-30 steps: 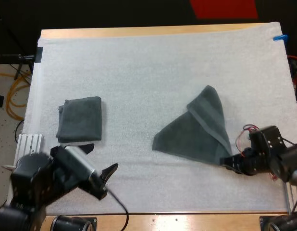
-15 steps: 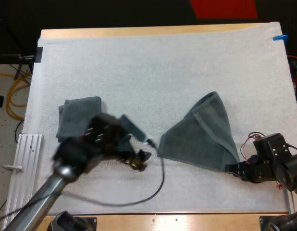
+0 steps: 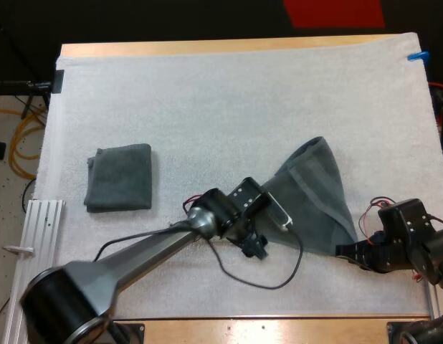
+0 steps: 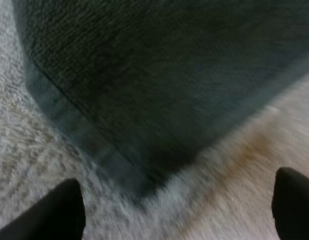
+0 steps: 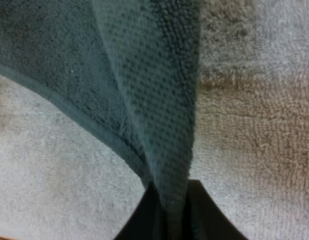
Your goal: Pick towel from pile fold and stack
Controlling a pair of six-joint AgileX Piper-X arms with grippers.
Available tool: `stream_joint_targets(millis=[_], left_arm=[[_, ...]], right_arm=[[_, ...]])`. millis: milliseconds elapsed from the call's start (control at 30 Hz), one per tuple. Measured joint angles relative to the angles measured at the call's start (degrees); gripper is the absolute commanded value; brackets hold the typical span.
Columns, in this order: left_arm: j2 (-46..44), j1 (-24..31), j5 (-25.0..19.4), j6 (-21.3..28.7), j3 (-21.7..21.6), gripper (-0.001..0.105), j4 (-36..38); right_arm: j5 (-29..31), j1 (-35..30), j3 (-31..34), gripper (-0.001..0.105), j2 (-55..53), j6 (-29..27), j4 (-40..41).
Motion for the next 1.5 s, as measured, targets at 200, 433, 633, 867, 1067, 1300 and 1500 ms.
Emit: stream_joint_targets(millis=[200,433,633,867,1067,1300,1500], left_arm=[[5.8,0.2,-1.4,-1.1,-4.7,0.068,0.9],[8.1,0.2,1.0,-1.4,-6.1,0.041,1.9],[8.1,0.2,-1.1,-1.6,-6.1,0.04,3.3],[9.4,0.2,-2.0,-1.6,-6.3,0.04,3.5],[10.9,0.4,0.4,-1.6,-7.5,0.038,5.4],[11.0,0.4,0.4,-1.6,-7.8,0.0,6.0],[10.9,0.4,0.1,-0.7,-9.6,0.0,9.5]], right_arm=[[0.0,0.0,0.0,0.0,0.0,0.0,0.6],[0.0,0.0,0.0,0.0,0.0,0.0,0.9],[0.0,0.0,0.0,0.0,0.0,0.0,0.9],[0.0,0.0,0.0,0.0,0.0,0.0,0.9],[0.0,0.0,0.0,0.0,0.0,0.0,0.9],[0.0,0.0,0.0,0.0,0.0,0.0,0.9],[0.0,0.0,-0.4,0.0,-0.1,-2.2,-0.3]])
